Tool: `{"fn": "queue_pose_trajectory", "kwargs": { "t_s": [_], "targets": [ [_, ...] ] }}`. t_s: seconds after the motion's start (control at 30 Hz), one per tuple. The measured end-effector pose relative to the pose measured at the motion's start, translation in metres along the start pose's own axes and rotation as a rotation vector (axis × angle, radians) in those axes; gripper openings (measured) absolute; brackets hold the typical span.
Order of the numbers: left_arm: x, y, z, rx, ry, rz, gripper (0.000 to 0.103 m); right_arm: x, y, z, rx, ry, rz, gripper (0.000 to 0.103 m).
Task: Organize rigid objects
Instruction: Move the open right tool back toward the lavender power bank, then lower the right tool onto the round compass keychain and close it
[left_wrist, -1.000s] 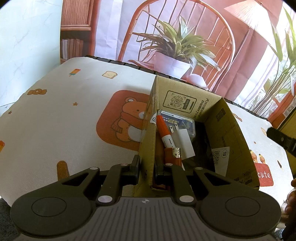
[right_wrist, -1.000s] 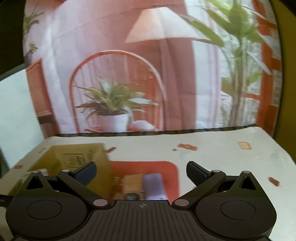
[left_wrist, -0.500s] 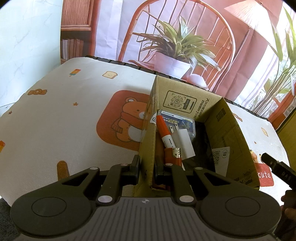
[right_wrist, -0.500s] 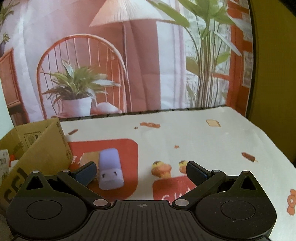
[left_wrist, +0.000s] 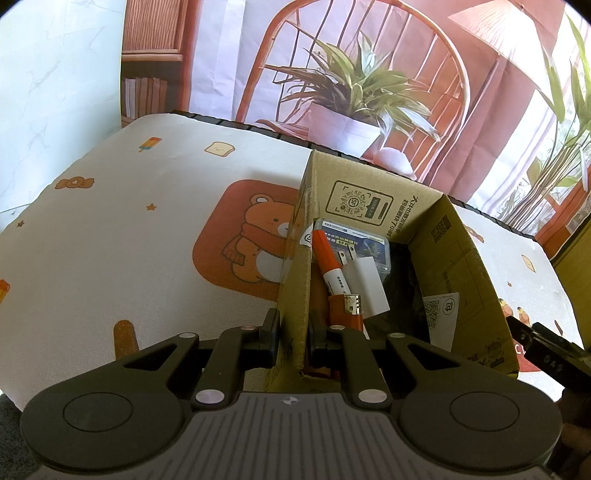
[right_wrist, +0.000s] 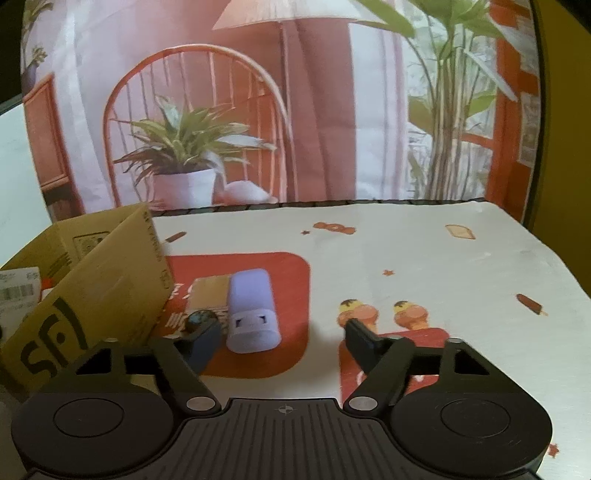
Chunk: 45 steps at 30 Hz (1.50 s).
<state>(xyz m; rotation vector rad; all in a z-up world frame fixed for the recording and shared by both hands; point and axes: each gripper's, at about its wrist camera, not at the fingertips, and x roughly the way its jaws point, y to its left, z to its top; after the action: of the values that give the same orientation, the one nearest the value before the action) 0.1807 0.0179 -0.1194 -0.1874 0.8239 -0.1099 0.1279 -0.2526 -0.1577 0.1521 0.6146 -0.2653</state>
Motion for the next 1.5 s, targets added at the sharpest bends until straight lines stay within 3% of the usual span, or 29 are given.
{"fn": "queue_pose_trajectory", "kwargs": {
  "t_s": [0.2, 0.47, 0.8, 1.03, 1.13, 1.5],
  "targets": [
    [0.0, 0.0, 0.0, 0.0, 0.0, 0.0, 0.016, 0.003, 0.012, -0.002, -0.05, 0.022, 0.078, 0.041],
    [0.0, 0.0, 0.0, 0.0, 0.0, 0.0, 0.016, 0.023, 0.038, 0.0, -0.09, 0.104, 0.226, 0.036],
    [0.0, 0.0, 0.0, 0.0, 0.0, 0.0, 0.016, 0.049, 0.041, 0.001, -0.039, 0.186, 0.228, 0.032],
    [0.0, 0.0, 0.0, 0.0, 0.0, 0.0, 0.016, 0.047, 0.046, 0.0, -0.09, 0.173, 0.218, 0.026],
    [0.0, 0.0, 0.0, 0.0, 0.0, 0.0, 0.016, 0.042, 0.05, 0.0, -0.125, 0.156, 0.193, 0.011],
    [0.0, 0.0, 0.0, 0.0, 0.0, 0.0, 0.016, 0.01, 0.034, 0.008, -0.071, 0.068, 0.198, 0.008]
  ]
}}
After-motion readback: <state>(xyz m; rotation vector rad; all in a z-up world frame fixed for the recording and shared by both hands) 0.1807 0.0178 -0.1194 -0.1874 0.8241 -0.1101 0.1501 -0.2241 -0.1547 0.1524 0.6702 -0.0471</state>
